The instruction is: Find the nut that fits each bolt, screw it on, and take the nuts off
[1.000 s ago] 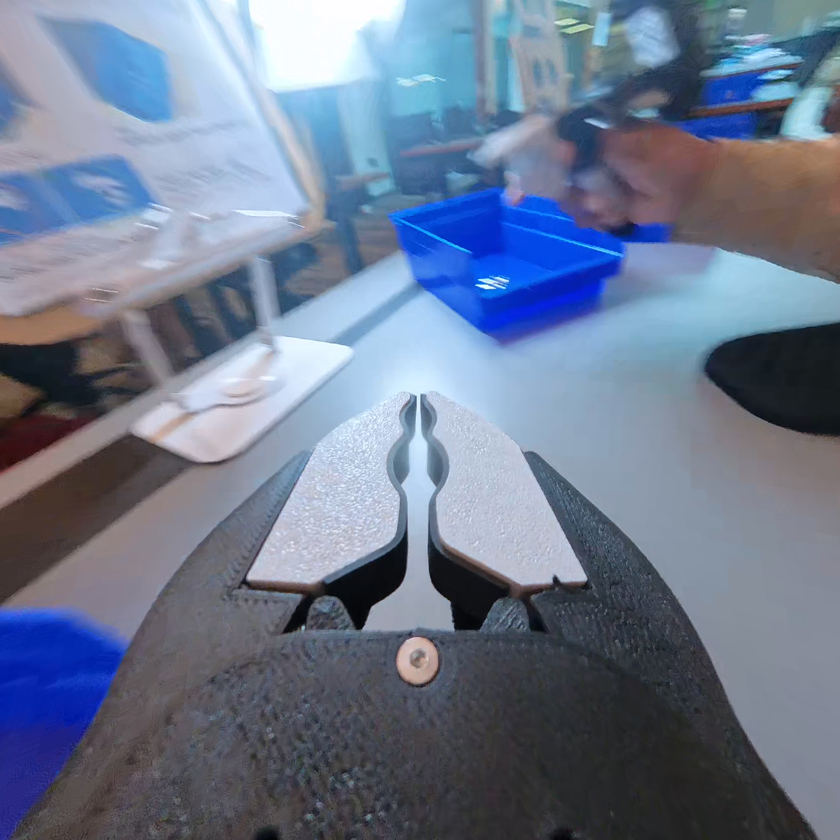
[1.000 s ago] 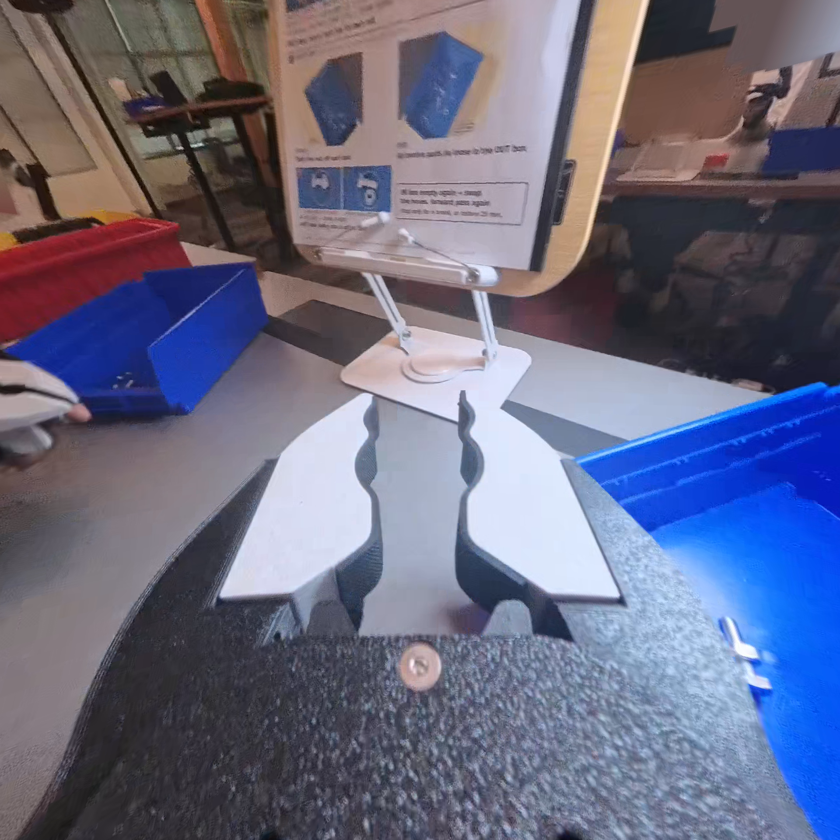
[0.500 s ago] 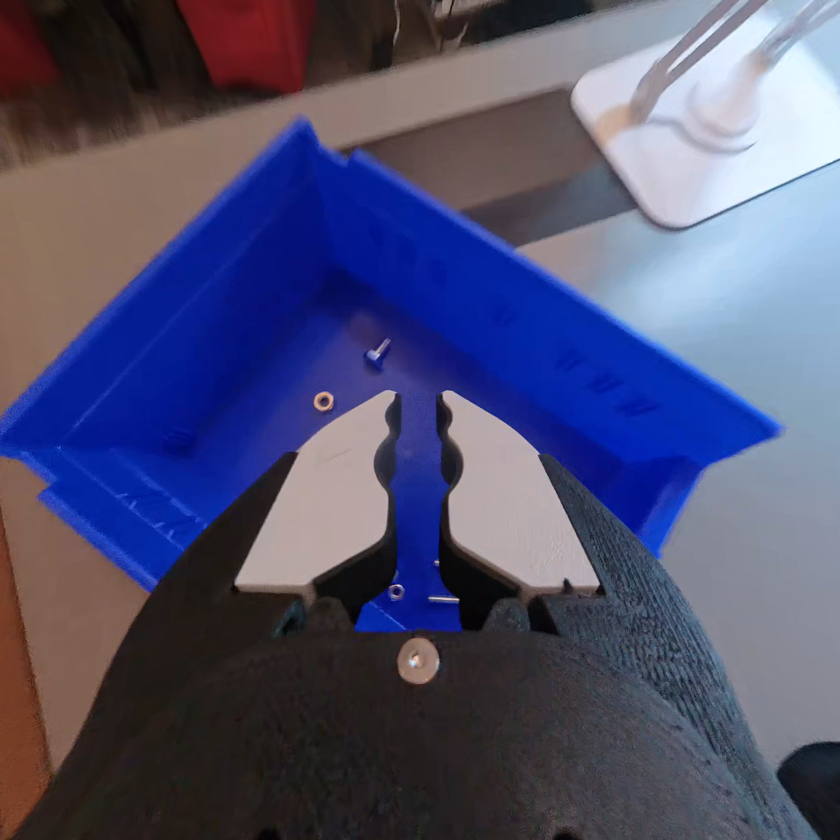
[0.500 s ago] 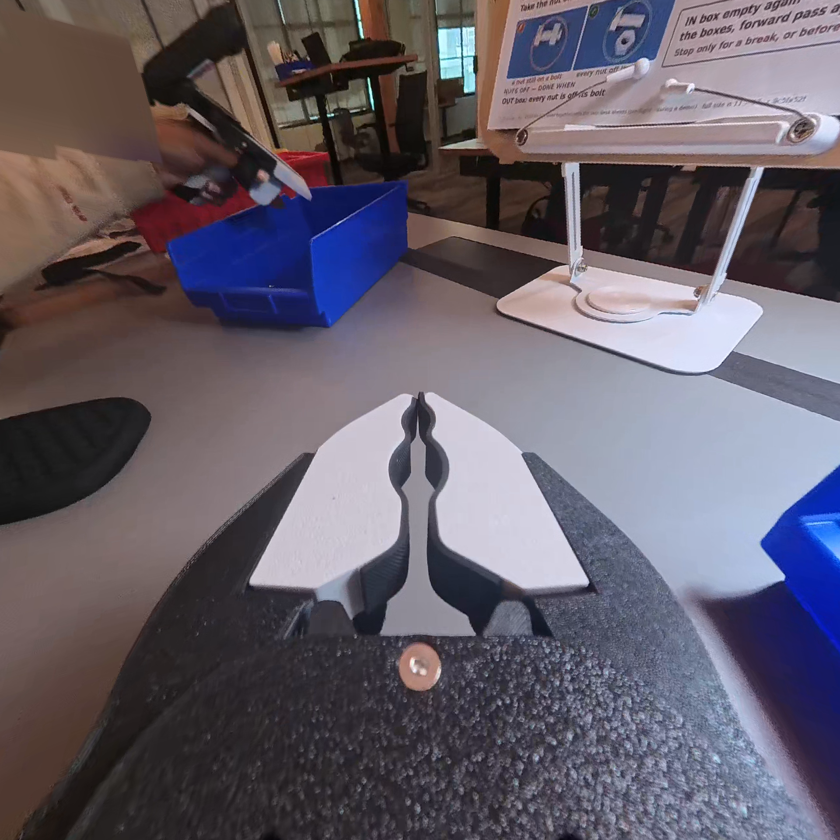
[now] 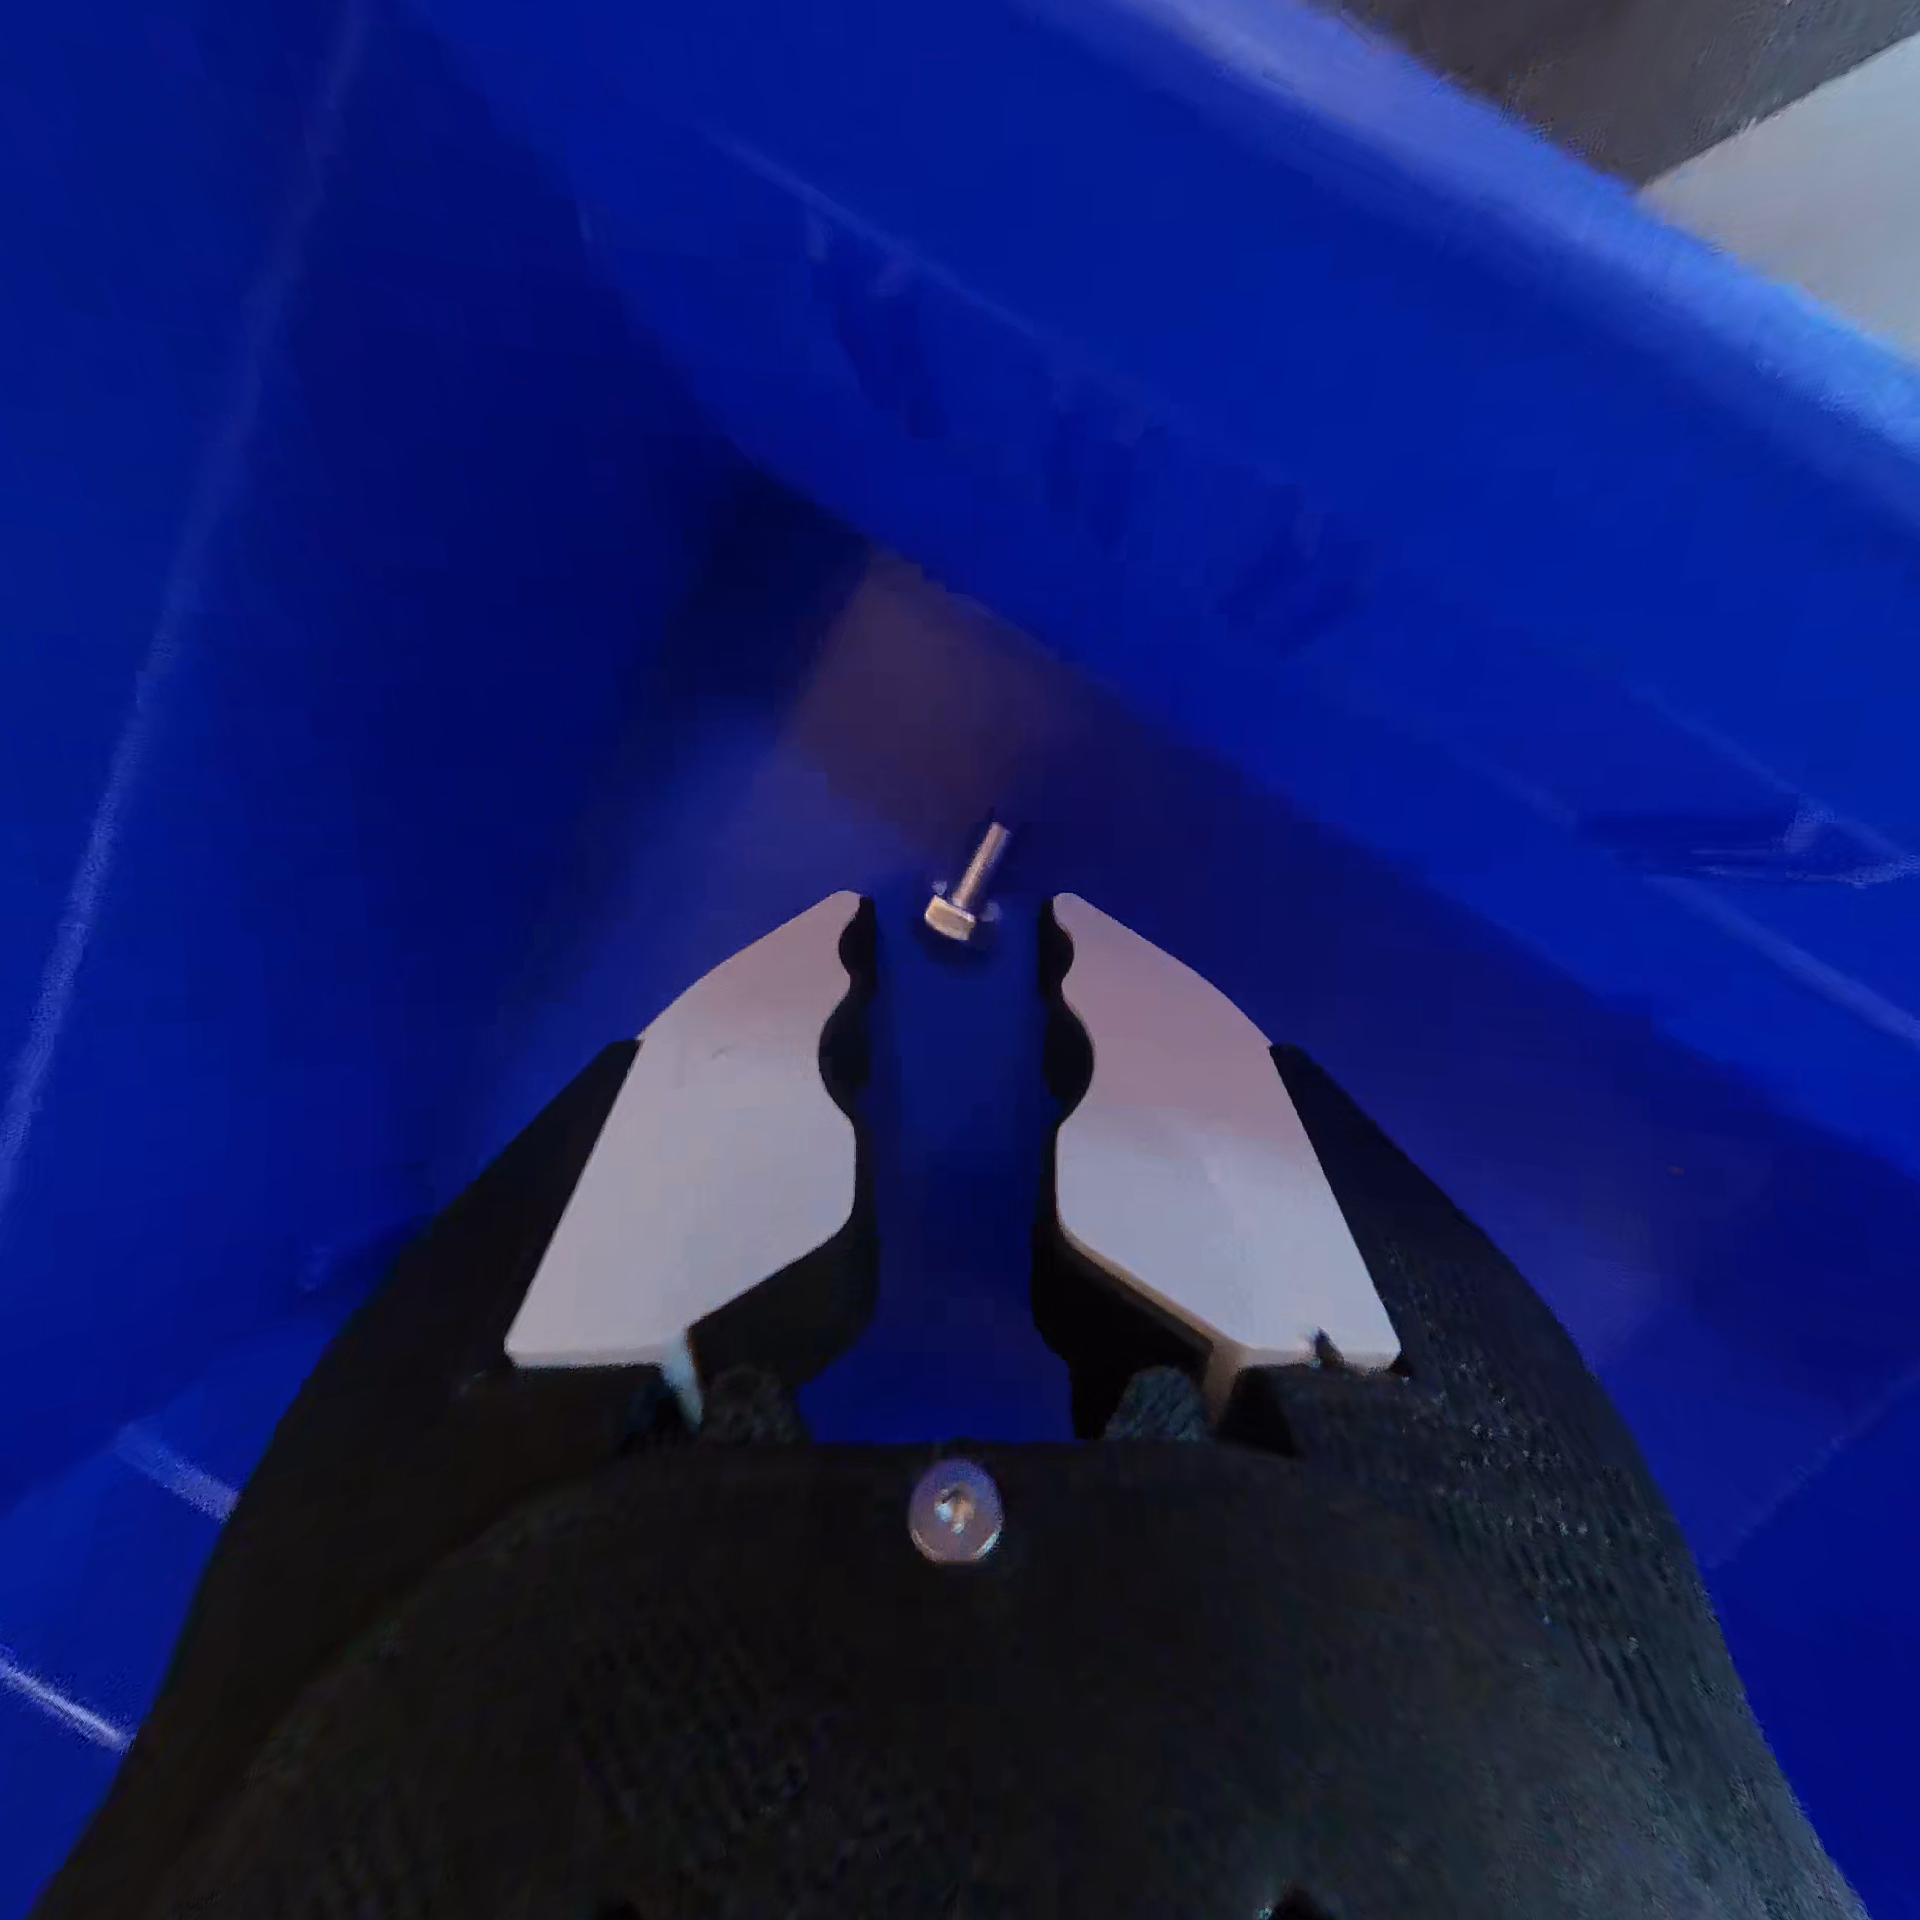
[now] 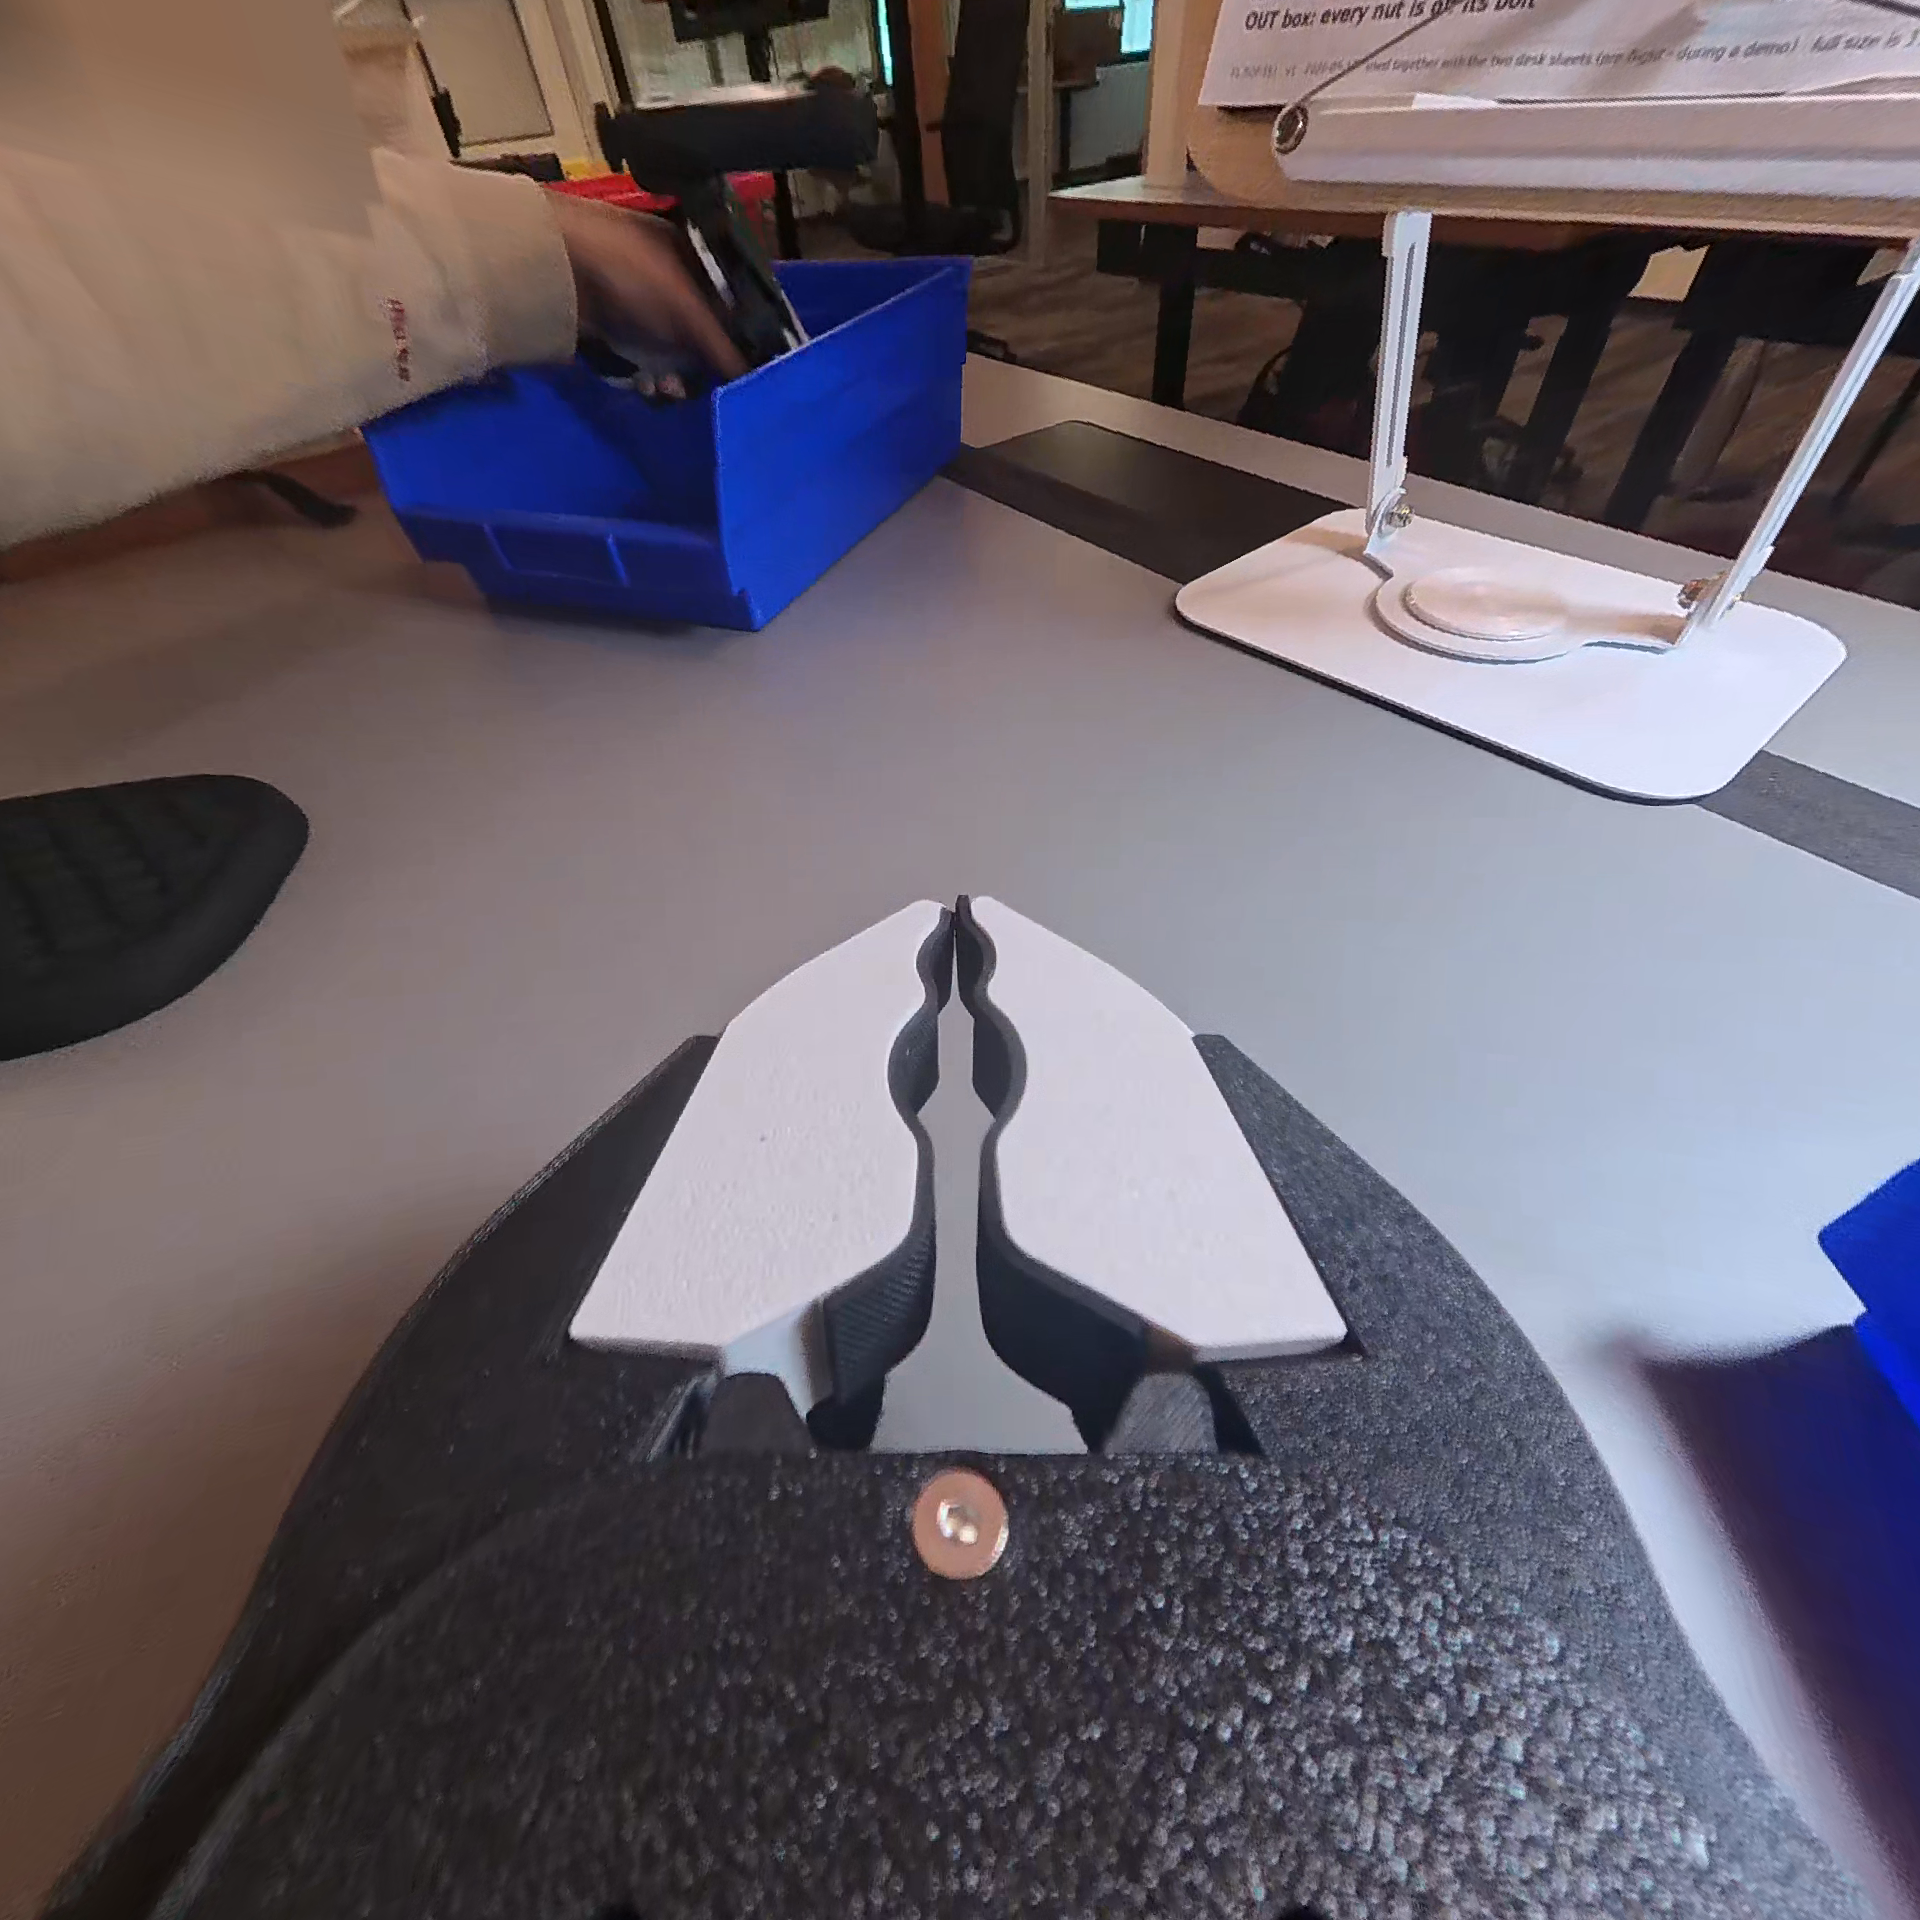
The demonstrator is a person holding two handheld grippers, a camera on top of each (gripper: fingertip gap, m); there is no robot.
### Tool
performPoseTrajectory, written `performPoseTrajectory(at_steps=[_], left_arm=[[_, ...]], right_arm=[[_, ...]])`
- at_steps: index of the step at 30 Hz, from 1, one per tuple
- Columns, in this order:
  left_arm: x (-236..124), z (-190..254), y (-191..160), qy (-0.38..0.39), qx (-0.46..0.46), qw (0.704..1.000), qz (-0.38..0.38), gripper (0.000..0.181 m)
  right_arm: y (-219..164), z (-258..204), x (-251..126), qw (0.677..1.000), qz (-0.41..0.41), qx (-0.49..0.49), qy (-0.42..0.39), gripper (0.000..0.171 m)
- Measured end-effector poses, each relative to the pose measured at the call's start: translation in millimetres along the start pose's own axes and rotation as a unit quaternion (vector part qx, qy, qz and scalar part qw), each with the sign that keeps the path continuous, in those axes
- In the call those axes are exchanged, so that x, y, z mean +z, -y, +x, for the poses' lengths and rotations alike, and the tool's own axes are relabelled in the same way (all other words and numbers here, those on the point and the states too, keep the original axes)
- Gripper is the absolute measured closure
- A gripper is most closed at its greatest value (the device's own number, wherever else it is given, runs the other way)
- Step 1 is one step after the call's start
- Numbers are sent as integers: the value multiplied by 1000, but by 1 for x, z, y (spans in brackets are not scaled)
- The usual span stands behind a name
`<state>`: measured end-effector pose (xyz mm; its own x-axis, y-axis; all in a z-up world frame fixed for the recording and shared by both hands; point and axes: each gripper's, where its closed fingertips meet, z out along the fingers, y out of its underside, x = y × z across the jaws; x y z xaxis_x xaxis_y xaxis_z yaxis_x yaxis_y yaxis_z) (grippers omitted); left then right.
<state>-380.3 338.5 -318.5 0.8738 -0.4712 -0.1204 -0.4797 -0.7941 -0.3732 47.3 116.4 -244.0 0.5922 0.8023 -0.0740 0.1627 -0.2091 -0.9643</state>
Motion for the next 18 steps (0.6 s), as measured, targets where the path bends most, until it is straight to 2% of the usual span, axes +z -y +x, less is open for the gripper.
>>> performPoseTrajectory(at_steps=[2, 5, 7, 9, 11, 13, 15, 18], left_arm=[[2, 1, 0, 0, 4, 1000, -6, 164], [0, 5, -3, -4, 8, 1000, -12, 164], [-8, 14, -10, 2, 42, 999, -22, 165], [-33, 33, 0, 2, 67, 997, 33, 165], [-75, 61, 14, -5, 79, 989, 124, 165], [-125, 114, 24, -46, 118, 964, 235, 165], [-169, 185, 23, -121, 157, 923, 331, 166], [-211, 295, 4, -265, 185, 851, 415, 166]], right_arm=[[-2, 1, 1, 1000, -5, 1, 2, 171], [-5, 1, 2, 1000, -12, 1, 2, 171], [-5, 1, 1, 1000, -12, -2, 1, 171], [-2, -1, 0, 1000, -7, -6, 5, 171], [1, -7, 0, 1000, 1, -8, 20, 171], [7, -19, 1, 999, 17, -11, 48, 171], [13, -36, 2, 996, 36, -19, 82, 170], [22, -69, 3, 988, 58, -37, 135, 165]])
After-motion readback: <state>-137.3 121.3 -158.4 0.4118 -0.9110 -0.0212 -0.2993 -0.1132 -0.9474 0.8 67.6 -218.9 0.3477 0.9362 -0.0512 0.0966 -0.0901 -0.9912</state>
